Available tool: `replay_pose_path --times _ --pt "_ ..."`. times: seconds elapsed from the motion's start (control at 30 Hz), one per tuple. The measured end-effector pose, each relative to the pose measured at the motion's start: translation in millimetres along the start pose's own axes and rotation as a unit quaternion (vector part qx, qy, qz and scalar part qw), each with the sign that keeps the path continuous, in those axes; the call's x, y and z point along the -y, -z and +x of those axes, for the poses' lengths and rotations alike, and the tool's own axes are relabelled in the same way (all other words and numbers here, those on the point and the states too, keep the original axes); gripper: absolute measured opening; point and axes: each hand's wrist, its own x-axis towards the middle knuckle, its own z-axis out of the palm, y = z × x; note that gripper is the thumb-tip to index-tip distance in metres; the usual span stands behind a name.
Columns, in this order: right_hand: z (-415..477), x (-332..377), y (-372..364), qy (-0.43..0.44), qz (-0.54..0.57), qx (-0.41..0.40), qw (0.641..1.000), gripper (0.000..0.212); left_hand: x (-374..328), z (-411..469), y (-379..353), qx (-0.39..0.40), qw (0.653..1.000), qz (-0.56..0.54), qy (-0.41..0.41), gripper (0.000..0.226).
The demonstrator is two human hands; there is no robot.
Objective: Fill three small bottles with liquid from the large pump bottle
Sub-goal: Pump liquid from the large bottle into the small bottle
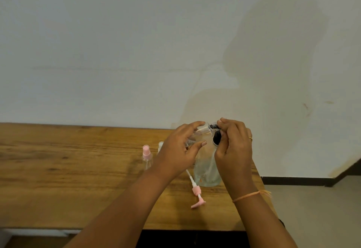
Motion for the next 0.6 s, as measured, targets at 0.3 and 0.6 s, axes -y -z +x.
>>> replay_pose_path --times 0.3,0.6 --pt "-1.1 2.0 0.7 -0.018 0.01 -0.003 1.0 0.024 -2.5 -2.0 -2.1 -0.004 1.0 -0.017 0.014 0.048" --pt "3.2 1.4 1.5 -0.007 0.012 0.005 1.0 0.024 -1.9 2.3 0.9 -0.002 1.0 -0.012 -0.006 0.047"
